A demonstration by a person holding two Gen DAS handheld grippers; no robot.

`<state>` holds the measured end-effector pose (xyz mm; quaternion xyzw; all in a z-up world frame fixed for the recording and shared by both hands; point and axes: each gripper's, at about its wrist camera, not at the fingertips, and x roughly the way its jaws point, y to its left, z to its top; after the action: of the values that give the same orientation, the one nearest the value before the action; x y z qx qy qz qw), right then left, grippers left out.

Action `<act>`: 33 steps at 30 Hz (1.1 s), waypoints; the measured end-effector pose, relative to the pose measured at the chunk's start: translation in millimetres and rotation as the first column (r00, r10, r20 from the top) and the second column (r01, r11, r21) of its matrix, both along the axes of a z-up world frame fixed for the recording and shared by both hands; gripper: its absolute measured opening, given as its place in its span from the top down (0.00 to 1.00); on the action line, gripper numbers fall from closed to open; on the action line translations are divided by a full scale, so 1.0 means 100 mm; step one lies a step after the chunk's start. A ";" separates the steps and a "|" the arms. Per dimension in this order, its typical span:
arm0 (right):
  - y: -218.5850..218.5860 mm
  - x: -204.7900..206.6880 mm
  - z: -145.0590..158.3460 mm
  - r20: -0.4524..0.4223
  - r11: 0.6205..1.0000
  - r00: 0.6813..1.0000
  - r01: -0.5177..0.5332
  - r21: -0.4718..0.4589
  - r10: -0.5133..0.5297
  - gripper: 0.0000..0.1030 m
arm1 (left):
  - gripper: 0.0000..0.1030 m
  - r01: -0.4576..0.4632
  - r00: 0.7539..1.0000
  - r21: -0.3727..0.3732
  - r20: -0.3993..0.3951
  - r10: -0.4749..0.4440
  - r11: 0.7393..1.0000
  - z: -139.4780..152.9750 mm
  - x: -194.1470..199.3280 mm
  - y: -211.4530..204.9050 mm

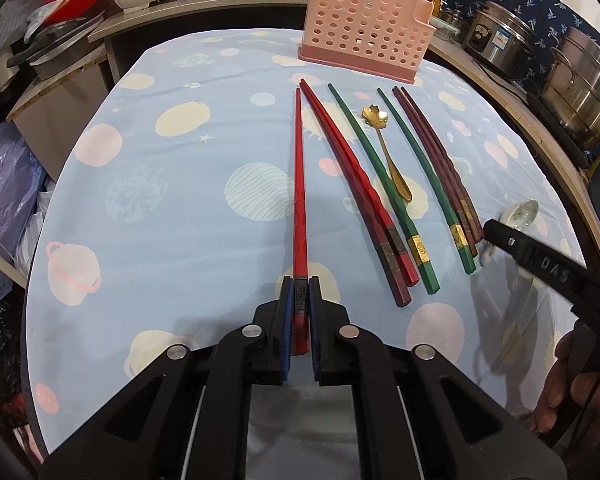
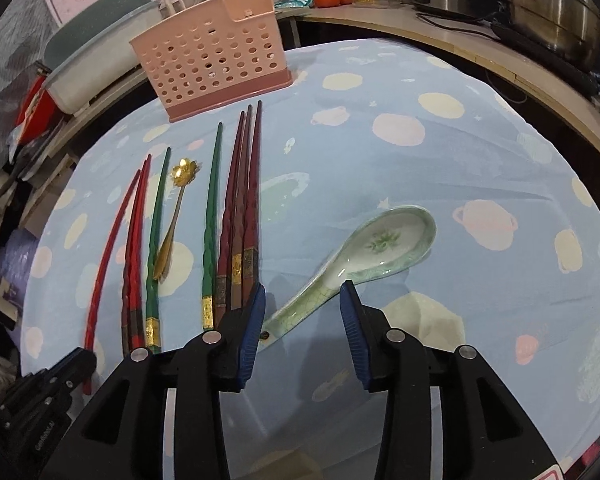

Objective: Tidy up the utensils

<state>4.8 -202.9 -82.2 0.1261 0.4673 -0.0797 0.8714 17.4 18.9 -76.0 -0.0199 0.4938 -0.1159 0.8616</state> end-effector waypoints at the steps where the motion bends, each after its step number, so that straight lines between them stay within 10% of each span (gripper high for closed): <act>1: 0.03 -0.02 0.00 -0.004 0.999 1.000 -0.016 -0.030 0.016 0.66 | 0.93 0.001 1.000 0.001 0.000 -0.001 1.000 0.00 0.00 0.00; 33: -0.24 -0.63 0.16 0.066 0.998 0.996 -0.056 -0.035 0.058 0.91 | 0.93 0.003 1.000 -0.060 -0.005 -0.004 0.998 0.06 -0.07 0.09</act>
<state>-58.1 -227.3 -65.8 0.1010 0.4397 -0.0584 0.8906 10.2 27.7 -70.3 -0.0450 0.4925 -0.1321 0.8590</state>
